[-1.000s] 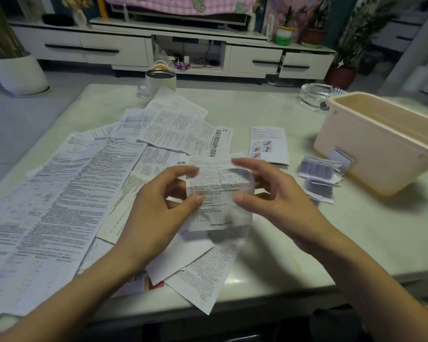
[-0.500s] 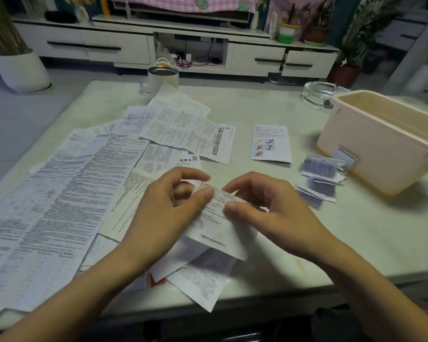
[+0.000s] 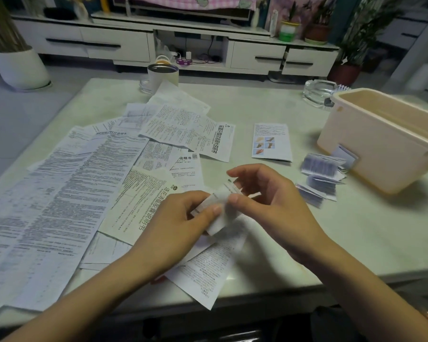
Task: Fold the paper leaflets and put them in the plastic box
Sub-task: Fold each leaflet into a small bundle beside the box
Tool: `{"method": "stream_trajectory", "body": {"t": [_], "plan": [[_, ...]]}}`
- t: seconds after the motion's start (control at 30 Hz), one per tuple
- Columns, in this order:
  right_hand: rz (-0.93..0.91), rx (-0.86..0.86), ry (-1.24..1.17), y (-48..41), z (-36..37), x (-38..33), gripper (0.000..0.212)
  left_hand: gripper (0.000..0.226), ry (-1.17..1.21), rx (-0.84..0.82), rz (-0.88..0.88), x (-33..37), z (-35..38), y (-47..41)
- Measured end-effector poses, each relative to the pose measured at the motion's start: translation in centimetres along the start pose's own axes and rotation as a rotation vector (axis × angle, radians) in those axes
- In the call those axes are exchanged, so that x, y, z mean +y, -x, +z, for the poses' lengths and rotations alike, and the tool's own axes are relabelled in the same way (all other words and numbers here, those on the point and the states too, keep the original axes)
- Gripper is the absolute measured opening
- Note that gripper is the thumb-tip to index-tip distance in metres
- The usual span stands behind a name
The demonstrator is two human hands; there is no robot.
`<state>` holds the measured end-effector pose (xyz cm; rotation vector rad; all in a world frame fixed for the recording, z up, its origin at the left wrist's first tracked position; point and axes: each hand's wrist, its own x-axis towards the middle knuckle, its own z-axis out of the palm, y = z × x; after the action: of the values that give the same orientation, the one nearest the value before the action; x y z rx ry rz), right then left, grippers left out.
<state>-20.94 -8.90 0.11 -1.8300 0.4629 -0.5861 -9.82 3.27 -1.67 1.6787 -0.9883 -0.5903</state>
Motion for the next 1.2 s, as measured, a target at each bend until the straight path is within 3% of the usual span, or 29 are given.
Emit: {"method": "stream_trajectory", "body": {"t": [0.13, 0.2, 0.27, 0.33, 0.43, 0.5, 0.6, 0.67, 0.83, 0.97, 1.03, 1.13, 1.2], "plan": [[-0.308, 0.195, 0.442, 0.0, 0.2, 0.6, 0.018, 0.016, 0.193, -0.017, -0.078, 0.6, -0.2, 0.0], [-0.426, 0.171, 0.587, 0.1, 0.3, 0.9, 0.022, 0.018, 0.276, -0.020, -0.096, 0.6, -0.1, -0.1], [-0.407, 0.046, 0.638, 0.2, 0.6, 1.1, 0.033, 0.020, 0.356, -0.019, -0.120, 0.5, 0.0, -0.2], [-0.339, -0.074, 0.613, 0.3, 0.7, 1.1, 0.038, 0.021, 0.440, -0.045, -0.142, 0.4, 0.0, -0.2], [-0.209, -0.117, 0.424, 0.1, 0.6, 1.1, 0.024, 0.025, 0.430, -0.094, -0.114, 0.7, 0.1, -0.1], [-0.094, -0.116, 0.230, 0.1, 0.5, 0.8, 0.023, 0.022, 0.399, -0.071, -0.096, 0.8, 0.2, -0.1], [0.096, -0.051, -0.056, -0.1, 0.3, 0.6, 0.042, 0.018, 0.384, 0.019, -0.122, 0.4, 0.1, -0.2], [0.199, -0.023, -0.207, -0.2, 0.0, 0.4, 0.040, 0.016, 0.305, 0.054, -0.114, 0.3, -0.1, -0.2], [0.167, -0.102, -0.026, -0.5, -0.8, 0.1, 0.004, 0.025, 0.091, 0.073, -0.014, 0.3, -0.1, -0.1], [0.143, -0.138, 0.083, -0.6, -1.2, 0.0, 0.010, 0.027, 0.016, 0.016, -0.008, 0.0, -0.1, 0.0], [0.171, -0.015, 0.113, -1.1, -2.7, 0.2, 0.016, 0.026, 0.054, 0.018, -0.023, 0.1, 0.0, 0.0], [0.243, 0.378, 0.105, -2.1, -7.3, 0.9, 0.022, 0.023, 0.106, 0.036, -0.056, 0.0, -0.2, -0.2], [0.263, 0.598, 0.267, -2.2, -10.1, 2.3, 0.026, 0.022, 0.113, 0.037, -0.065, 0.0, -0.4, -0.3]]}}
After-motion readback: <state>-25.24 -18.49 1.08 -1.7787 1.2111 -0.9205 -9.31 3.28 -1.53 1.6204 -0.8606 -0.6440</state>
